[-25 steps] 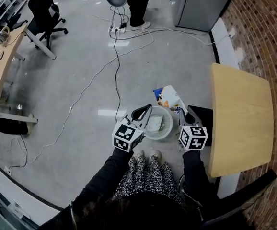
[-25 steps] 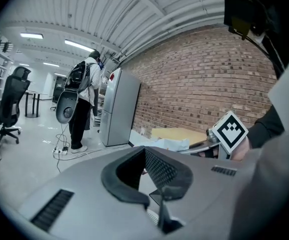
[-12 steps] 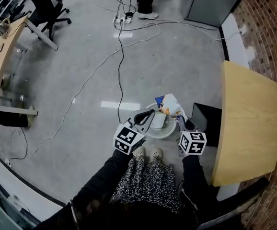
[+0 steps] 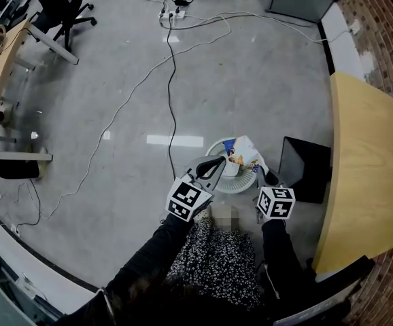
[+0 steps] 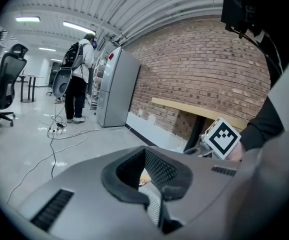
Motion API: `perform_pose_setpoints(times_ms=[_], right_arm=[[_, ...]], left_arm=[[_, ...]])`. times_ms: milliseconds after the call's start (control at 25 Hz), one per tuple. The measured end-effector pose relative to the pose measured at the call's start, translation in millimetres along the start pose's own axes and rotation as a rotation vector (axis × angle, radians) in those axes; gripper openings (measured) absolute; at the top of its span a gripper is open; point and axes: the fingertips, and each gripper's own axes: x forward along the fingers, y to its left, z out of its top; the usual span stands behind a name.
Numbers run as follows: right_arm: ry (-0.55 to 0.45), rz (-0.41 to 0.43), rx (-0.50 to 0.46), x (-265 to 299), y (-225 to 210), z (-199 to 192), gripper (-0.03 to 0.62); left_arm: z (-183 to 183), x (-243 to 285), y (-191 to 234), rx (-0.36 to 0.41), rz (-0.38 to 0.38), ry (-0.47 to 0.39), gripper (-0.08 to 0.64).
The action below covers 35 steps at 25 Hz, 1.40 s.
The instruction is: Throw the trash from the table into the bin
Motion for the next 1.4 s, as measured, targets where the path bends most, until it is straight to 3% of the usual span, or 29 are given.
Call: perform_pose_setpoints(times_ms=[440,880,1160,1400], right_arm=[[0.070,-0.005,0.006,61.1,-14.8,-76.4,0.014],[0.157,0.014,0.093,91.6,-15.6,-120.1,0.018],[0.146,0.020,0.105,96.9,-9.6,-114.9,0.163],[0.108,0.037,0.116,90.0,-0.9,-94.5,0.206]], left_arm=[[-78.1,15.2,10.1,-0.025,0.004,0.022,0.005],[-99.0,14.0,21.4,-0.035,0.015,0.014,0.005],[-94.6,12.4,24.9,-0.031,0.020,0.013,0.005],[-80.8,6.4,26.6,-0.025,0.025,0.002,0.005]])
